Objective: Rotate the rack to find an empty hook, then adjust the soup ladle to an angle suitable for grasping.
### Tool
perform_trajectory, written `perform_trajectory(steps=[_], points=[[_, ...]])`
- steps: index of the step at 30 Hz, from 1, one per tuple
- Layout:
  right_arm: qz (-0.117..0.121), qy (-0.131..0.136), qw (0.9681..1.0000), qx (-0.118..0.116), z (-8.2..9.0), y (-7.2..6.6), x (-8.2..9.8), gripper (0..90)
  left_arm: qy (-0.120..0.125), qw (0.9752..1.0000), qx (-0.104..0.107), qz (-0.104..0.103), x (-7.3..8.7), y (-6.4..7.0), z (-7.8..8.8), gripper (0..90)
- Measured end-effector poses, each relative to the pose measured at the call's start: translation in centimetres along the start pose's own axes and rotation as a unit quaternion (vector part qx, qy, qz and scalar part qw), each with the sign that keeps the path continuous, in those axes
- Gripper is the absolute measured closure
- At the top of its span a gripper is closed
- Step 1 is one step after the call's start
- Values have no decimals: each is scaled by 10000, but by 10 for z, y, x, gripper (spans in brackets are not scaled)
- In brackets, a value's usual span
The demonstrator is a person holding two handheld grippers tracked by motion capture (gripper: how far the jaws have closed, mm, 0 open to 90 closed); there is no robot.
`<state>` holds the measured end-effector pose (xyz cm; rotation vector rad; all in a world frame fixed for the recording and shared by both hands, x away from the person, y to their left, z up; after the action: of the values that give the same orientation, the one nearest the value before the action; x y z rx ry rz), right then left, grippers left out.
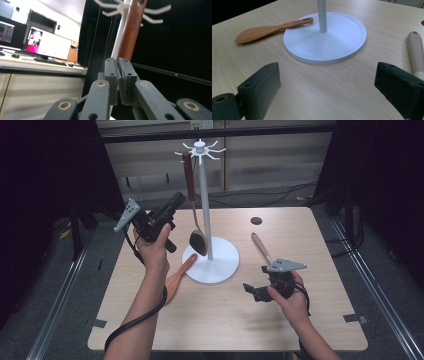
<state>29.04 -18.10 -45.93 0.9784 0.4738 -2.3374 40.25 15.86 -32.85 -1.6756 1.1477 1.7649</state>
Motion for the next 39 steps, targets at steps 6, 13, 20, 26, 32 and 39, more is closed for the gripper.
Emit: perform_trajectory(steps=[6, 13, 20, 26, 32, 39], points=[[18, 2, 10000, -2, 0, 0, 0, 60, -80, 10000, -2, -33, 13, 0, 5, 859], [23, -3, 10000, -5, -1, -1, 0, 60, -259, 9996, -37, -67, 28, -2, 12, 855], [19, -16, 10000, 7, -1, 0, 0, 60, -442, 9990, -54, -38, 44, -3, 16, 840], [30, -16, 10000, 10, -1, 0, 0, 60, -618, 9980, -115, -90, 56, -5, 20, 807], [1, -56, 10000, 22, -2, 0, 1, 60, -949, 9952, -178, -169, 69, -2, 22, 703], [-45, -125, 9999, 63, -2, 4, 1, 60, -1375, 9901, -134, -237, 87, -1, 26, 586]])
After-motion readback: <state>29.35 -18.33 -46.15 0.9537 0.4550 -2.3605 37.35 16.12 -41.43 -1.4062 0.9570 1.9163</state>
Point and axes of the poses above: each handheld gripper's, and its own axes: z roughly backward along the jaws, x roughly out of its underside, y roughly to its right, the point moved 1 cm from there along -z, roughly forward along the jaws, and after that the axes turned 12 degrees about -y, right-handed, at the moved point
